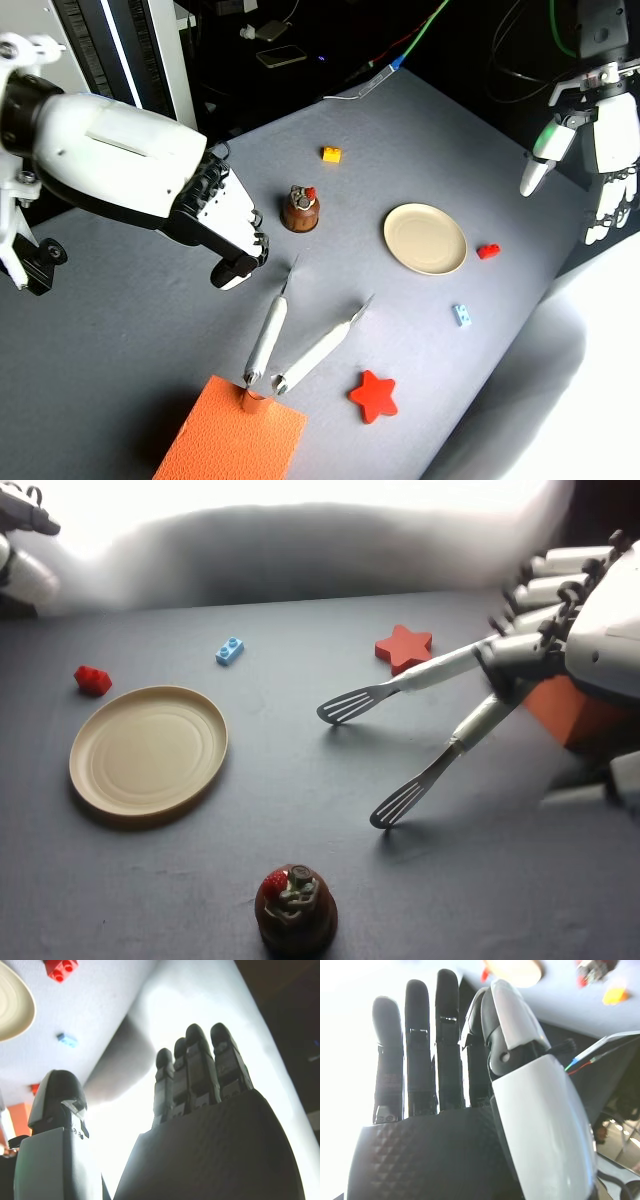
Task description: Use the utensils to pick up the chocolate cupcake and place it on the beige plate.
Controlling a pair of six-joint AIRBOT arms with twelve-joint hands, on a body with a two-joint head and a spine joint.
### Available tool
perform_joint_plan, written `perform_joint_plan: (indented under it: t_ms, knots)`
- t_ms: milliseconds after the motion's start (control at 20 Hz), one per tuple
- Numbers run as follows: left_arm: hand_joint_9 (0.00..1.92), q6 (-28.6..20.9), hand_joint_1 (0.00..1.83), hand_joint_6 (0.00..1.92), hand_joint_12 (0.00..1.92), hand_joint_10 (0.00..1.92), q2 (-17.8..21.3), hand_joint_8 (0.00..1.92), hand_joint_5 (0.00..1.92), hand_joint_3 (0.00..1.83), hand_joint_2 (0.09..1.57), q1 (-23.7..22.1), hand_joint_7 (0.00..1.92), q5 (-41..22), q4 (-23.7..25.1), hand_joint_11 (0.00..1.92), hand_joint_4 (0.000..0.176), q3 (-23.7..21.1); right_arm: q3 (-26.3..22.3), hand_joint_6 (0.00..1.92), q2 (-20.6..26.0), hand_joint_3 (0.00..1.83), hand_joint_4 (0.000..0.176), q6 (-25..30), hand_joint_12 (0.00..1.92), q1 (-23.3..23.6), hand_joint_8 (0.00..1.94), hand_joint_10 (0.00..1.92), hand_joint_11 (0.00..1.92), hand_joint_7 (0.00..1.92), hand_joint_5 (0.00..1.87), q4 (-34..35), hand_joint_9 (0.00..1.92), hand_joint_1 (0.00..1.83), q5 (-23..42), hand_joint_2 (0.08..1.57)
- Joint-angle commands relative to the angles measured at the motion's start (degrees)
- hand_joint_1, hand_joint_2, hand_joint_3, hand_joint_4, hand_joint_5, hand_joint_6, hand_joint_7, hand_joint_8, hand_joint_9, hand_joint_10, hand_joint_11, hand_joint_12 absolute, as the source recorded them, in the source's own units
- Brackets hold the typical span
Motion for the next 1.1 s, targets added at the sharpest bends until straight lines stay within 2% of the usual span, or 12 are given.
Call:
perform_joint_plan:
  t_ms: [0, 100, 200, 250, 350, 450, 500, 600, 750, 900, 950, 1050]
  knots:
    - [0.0, -0.02, 0.36, 0.01, 0.0, 0.0, 0.5, 0.0, 0.07, 0.03, 1.04, -0.8, 0.02, -4.69, -0.85, 0.0, 0.0, 0.43, 0.45, 0.0, 0.04, 0.02, 0.0, -0.17, 0.51, 0.99, 0.0, 0.01, 0.0, 0.1, 0.06, 0.74, 0.14, 0.2, 6.6, 0.89]
    - [0.0, -0.03, 0.37, 0.0, 0.0, 0.0, 0.49, 0.0, 0.04, 0.02, 1.05, -0.8, 0.0, -4.69, -0.86, 0.0, 0.0, 0.43, 2.7, 0.0, -1.46, 0.0, 0.0, -0.16, 0.41, 1.26, 0.0, 0.0, 0.0, 0.08, 0.06, 3.75, 0.11, 0.22, 4.9, 0.89]
    - [0.0, -0.03, 0.34, 0.0, 0.0, 0.0, 0.5, 0.0, 0.03, 0.02, 1.07, -0.8, 0.0, -4.61, -0.86, 0.0, 0.0, 0.45, 4.81, 0.0, -2.73, 0.0, 0.0, -0.62, 0.43, 2.34, 0.0, 0.0, 0.0, 0.09, 0.07, 3.9, 0.12, 0.23, 1.99, 0.87]
    - [0.0, -0.02, 0.34, 0.0, 0.0, 0.0, 0.5, 0.0, 0.02, 0.02, 1.07, -0.8, 0.0, -4.61, -0.86, 0.0, 0.0, 0.45, 5.78, 0.0, -3.06, 0.0, 0.0, -3.43, 0.38, 2.56, 0.0, 0.0, 0.0, 0.07, 0.05, 3.9, 0.09, 0.21, 2.66, 0.87]
    - [0.0, -0.02, 0.36, 0.0, 0.0, 0.0, 0.59, 0.0, 0.02, 0.01, 1.08, -0.8, 0.0, -4.61, -0.88, 0.0, 0.0, 0.38, 6.36, 0.0, -2.85, 0.0, 0.0, -6.63, 0.41, 1.25, 0.0, 0.0, 0.0, 0.09, 0.07, 3.91, 0.11, 0.24, 8.98, 0.87]
    - [0.0, -0.02, 0.38, 0.01, 0.0, 0.0, 0.55, 0.01, 0.06, 0.0, 1.06, -0.8, 0.02, -4.6, -0.89, 0.0, 0.0, 0.44, 6.4, 0.0, -2.53, 0.0, 0.0, -9.85, 0.33, -0.99, 0.0, 0.0, 0.0, 0.07, 0.06, 3.91, 0.08, 0.28, 16.98, 0.88]
    - [0.0, 0.02, 0.38, 0.01, 0.0, 0.0, 0.41, 0.01, 0.06, 0.0, 1.06, -0.84, 0.02, -4.5, -0.91, 0.0, 0.0, 0.58, 6.72, 0.0, -2.33, 0.0, 0.0, -8.77, 0.34, -1.74, 0.0, 0.0, 0.0, 0.08, 0.06, 3.91, 0.09, 0.27, 19.17, 0.87]
    - [0.0, 0.02, 0.36, 0.01, 0.0, 0.0, 0.52, 0.0, 0.05, 0.01, 1.07, -0.83, 0.01, -4.5, -0.91, 0.0, 0.0, 0.47, 7.63, 0.0, -2.36, 0.01, 0.0, -5.08, 0.31, -1.09, 0.0, 0.0, 0.0, 0.08, 0.06, 3.92, 0.09, 0.22, 17.71, 0.89]
    - [0.0, 0.02, 0.31, 0.0, 0.0, 0.0, 0.56, 0.0, 0.03, 0.0, 1.08, -0.82, 0.0, -4.41, -0.92, 0.0, 0.0, 0.46, 9.06, 0.0, -2.39, 0.0, 0.0, -2.51, 0.48, 1.88, 0.0, 0.0, 0.0, 0.09, 0.07, 3.92, 0.1, 0.3, 9.26, 0.89]
    - [0.03, 0.32, 0.36, 0.01, 0.0, 0.01, 0.55, 0.01, 0.07, 0.0, 1.06, -0.82, 0.03, -4.29, -0.92, 0.0, 0.0, 0.56, 11.21, 0.0, -4.13, 0.0, 0.0, -0.57, 0.43, 6.21, 0.0, 0.0, 0.0, 0.1, 0.09, 3.95, 0.09, 0.31, -2.9, 0.9]
    - [0.04, 0.43, 0.36, 0.01, 0.0, 0.01, 0.49, 0.01, 0.08, 0.0, 1.06, -0.8, 0.04, -4.3, -0.92, 0.0, 0.0, 0.61, 13.56, 0.0, -6.25, 0.0, 0.0, 3.66, 0.42, 9.72, 0.0, 0.0, 0.0, 0.1, 0.09, 3.94, 0.09, 0.31, -10.57, 0.89]
    - [0.04, 0.62, 0.36, 0.01, 0.0, 0.01, 0.42, 0.01, 0.08, 0.0, 1.06, -0.8, 0.04, -4.31, -0.93, 0.0, 0.0, 0.68, 16.69, 0.0, -9.07, 0.0, 0.0, 7.62, 0.42, 12.14, 0.0, 0.0, 0.0, 0.1, 0.09, 3.89, 0.09, 0.31, -15.85, 0.89]
